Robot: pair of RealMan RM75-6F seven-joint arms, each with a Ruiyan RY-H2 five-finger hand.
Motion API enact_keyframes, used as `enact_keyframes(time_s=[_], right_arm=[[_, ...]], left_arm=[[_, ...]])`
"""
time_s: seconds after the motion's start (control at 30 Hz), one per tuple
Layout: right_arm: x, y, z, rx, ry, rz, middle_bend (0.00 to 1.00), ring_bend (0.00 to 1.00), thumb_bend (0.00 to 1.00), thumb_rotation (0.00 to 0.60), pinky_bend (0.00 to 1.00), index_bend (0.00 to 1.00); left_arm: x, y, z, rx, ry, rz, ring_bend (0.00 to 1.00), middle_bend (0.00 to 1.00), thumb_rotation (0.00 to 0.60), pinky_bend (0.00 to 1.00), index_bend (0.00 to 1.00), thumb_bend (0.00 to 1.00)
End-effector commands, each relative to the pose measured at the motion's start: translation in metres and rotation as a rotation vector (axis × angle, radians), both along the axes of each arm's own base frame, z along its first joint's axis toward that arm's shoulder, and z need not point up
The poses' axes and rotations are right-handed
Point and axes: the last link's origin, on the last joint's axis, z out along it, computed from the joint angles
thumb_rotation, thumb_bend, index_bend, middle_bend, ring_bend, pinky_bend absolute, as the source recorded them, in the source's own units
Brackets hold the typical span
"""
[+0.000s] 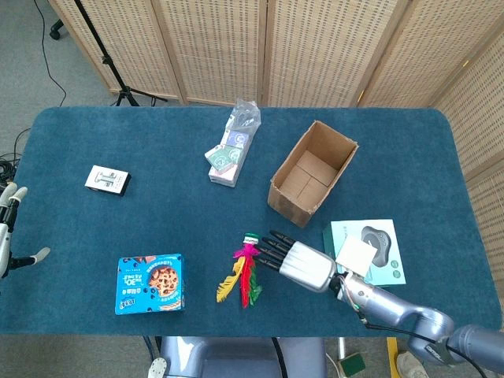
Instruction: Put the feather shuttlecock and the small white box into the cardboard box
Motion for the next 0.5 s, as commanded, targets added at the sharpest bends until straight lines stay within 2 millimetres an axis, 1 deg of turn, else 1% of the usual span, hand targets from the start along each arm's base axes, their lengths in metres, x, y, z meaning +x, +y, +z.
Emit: enact_keyframes(time_s=[0.03,0.17,0.27,0.5], right_arm=[[0.017,-0.012,-0.017,-0.017,0.031,0.023,0.04,0.0,0.0,0.6,0.06,0.07],[0.036,-0.023,-0.034,-0.047,0.084,0.07,0.04,0.0,0.0,0.6,0.06,0.08],[0.043,-0.031,-0.043,-0.081,0.155,0.107,0.04,0.0,0.0,0.6,0.06,0.08],[0.046,-0.037,-0.058,-0.138,0.276,0.151,0.03,0.0,0.0,0.6,0.06,0.11]], left_arm=[[-0.001,0.001,0.001,0.001,0.0,0.0,0.0,0.0,0.6,0.0,0.0,0.0],[-0.002,0.003,0.002,-0.002,-0.005,0.006,0.0,0.0,0.6,0.0,0.0,0.0],[-0.004,0.004,0.002,-0.008,-0.007,0.011,0.0,0.0,0.6,0.0,0.0,0.0],[-0.005,0.005,0.003,-0.013,-0.013,0.012,0.0,0.0,0.6,0.0,0.0,0.0]])
